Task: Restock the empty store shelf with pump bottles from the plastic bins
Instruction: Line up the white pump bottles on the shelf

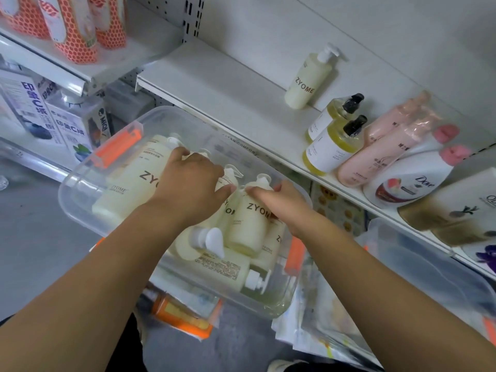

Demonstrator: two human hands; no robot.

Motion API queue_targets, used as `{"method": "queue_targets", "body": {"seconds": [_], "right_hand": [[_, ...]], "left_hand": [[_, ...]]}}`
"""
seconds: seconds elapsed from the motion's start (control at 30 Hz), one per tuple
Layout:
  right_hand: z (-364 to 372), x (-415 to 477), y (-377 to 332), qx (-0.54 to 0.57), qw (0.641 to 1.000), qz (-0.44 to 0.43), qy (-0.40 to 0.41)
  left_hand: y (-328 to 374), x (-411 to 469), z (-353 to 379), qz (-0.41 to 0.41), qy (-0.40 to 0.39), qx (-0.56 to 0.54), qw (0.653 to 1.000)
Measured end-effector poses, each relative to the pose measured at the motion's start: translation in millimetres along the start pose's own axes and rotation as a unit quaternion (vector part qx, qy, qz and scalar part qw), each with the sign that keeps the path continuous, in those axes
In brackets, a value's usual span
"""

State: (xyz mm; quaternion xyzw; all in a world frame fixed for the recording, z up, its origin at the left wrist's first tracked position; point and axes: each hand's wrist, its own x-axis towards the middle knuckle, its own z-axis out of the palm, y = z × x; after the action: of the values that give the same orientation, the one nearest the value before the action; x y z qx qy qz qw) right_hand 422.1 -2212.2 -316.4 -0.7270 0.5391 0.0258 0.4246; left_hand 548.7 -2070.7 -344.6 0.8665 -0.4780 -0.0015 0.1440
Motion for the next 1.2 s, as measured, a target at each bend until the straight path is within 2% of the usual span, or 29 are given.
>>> {"method": "queue_targets", "body": {"seconds": [0.2,0.33,0.43,0.57,0.73,0.83,0.93,1.1,1.2], "right_hand": [[2,6,0,0.075,0.997,0.005,-0.036],[-4,11,1,0.068,0.995,0.023,-0.070],[-18,8,-1,0.065,0.995,-0.002,-0.074],[-44,0,-14,0.031,0.994,-0.105,0.015],[-83,-1,-47,0.011,0.965,-0.232,0.123],[-104,12,-70,-0.003,0.953,-0.256,0.163],[-113,35,-87,-0.024,0.945,-0.267,0.190],[-109,72,-97,-0.047,0.937,-0.279,0.205],[-107,83,-101,-0.092,0.932,-0.287,0.199]], "left_hand": [[1,8,4,0.015,0.016,-0.017,1.000],[-3,11,10,0.006,0.057,-0.061,0.997],[-2,14,11,0.008,0.071,-0.072,0.995],[-2,17,13,0.002,0.072,-0.081,0.994],[0,21,13,-0.013,0.064,-0.095,0.993],[2,23,15,-0.011,0.046,-0.132,0.990],[3,27,22,-0.049,-0.025,-0.241,0.969],[3,35,29,-0.067,-0.069,-0.251,0.963],[7,39,27,-0.049,-0.080,-0.260,0.961]]}}
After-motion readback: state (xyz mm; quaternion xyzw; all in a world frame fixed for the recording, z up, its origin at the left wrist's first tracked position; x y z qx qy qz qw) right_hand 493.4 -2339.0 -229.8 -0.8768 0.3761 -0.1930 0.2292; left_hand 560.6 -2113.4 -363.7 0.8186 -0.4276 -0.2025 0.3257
